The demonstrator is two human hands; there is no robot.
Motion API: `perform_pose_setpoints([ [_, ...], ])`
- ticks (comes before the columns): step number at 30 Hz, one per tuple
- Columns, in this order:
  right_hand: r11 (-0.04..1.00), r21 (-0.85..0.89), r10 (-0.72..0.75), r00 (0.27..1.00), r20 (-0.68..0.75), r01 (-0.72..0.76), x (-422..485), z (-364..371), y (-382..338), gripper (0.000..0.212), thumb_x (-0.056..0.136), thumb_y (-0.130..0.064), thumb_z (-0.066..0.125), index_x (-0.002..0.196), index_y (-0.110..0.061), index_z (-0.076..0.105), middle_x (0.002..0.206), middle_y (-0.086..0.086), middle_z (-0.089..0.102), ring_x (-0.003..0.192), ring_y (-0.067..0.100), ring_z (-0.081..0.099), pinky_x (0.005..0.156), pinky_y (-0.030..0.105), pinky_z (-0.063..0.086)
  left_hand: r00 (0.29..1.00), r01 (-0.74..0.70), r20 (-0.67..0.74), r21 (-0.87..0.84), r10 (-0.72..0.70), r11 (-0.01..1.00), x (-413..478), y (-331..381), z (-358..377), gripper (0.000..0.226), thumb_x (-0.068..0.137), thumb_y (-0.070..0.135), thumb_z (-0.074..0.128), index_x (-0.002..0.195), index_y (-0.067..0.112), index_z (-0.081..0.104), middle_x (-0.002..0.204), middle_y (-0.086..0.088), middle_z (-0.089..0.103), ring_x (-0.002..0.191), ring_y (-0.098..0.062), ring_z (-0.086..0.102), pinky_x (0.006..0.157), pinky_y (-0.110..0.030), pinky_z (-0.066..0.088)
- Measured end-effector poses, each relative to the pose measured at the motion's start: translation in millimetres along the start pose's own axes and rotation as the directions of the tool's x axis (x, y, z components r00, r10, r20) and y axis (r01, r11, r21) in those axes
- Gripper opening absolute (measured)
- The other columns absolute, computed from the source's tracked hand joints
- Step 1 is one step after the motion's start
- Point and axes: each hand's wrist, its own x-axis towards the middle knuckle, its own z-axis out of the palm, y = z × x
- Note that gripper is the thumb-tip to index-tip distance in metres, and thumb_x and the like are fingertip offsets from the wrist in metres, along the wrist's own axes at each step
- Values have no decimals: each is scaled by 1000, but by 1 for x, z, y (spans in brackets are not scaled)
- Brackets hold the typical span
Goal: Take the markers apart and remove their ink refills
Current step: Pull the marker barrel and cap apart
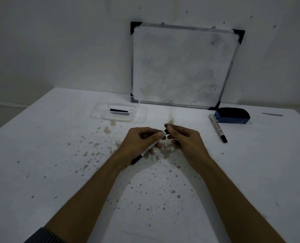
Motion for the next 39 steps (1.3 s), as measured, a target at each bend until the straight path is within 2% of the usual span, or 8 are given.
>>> perform_pose_setpoints([
  [5, 982, -146, -117, 993, 28, 120, -4, 1, -1, 27, 94, -29, 70, 120, -22, 76, 100, -4, 80, 94, 8, 74, 85, 24, 59, 999, 7, -34, -10, -7, 1000, 2, -2, 2, 20, 93, 26, 75, 105, 11, 81, 89, -9, 82, 75, -28, 78, 62, -37, 63],
  [14, 985, -80, -141, 984, 110, 150, -8, 12, -3, 24, 99, -22, 62, 120, -16, 74, 106, 2, 78, 98, 11, 74, 84, 22, 56, 998, 50, -26, -175, -56, 983, -3, 1, -5, 27, 95, 21, 70, 110, 0, 78, 67, -9, 74, 47, -12, 62, 46, -21, 51],
  [21, 985, -108, -117, 982, 148, 134, -16, 13, -7, 27, 100, -22, 62, 123, -13, 72, 110, 4, 78, 103, 15, 73, 88, 24, 57, 997, 67, -10, -187, -70, 980, -7, 0, -9, 25, 95, 20, 71, 110, 2, 78, 71, -13, 74, 51, -15, 66, 45, -24, 53],
  [24, 975, -164, -133, 987, 92, 147, -23, 11, -9, 31, 101, -25, 61, 130, -21, 68, 111, 3, 77, 97, 13, 74, 90, 28, 59, 998, 45, -24, -145, -49, 988, -8, 2, -1, 25, 94, 23, 73, 112, 7, 79, 83, -11, 80, 66, -18, 72, 57, -24, 57],
  [28, 968, -220, -146, 982, -119, 117, -27, 9, -17, 45, 98, -40, 62, 141, -29, 53, 110, 0, 72, 92, 12, 73, 91, 35, 60, 1000, -13, -13, -214, 10, 977, -8, 11, 17, 29, 100, 23, 65, 125, 10, 72, 110, -14, 79, 97, -23, 78, 87, -31, 62],
  [30, 960, -275, -106, 982, -158, 59, -35, 5, -25, 52, 93, -46, 66, 138, -27, 50, 105, -6, 69, 93, 10, 71, 87, 35, 61, 999, -46, -8, -241, 45, 969, -5, 16, 25, 31, 103, 18, 61, 132, 9, 68, 113, -16, 78, 103, -25, 77, 89, -29, 61],
  [34, 905, -423, -41, 983, -179, -39, -58, 1, -23, 67, 85, -53, 73, 137, -28, 40, 102, -11, 65, 84, 1, 64, 63, 13, 48, 1000, -27, -22, -379, 20, 925, 12, 24, 40, 30, 103, 12, 60, 132, 2, 61, 117, -26, 74, 104, -27, 77, 86, -30, 62],
  [39, 873, -482, -113, 931, -347, -74, -58, -14, -22, 42, 91, -38, 73, 126, -21, 56, 88, -16, 61, 75, 0, 64, 59, 6, 45, 1000, -25, -23, -412, 17, 911, 37, 27, 69, 32, 99, 11, 66, 127, -3, 59, 116, -28, 74, 107, -33, 76, 89, -34, 62],
])
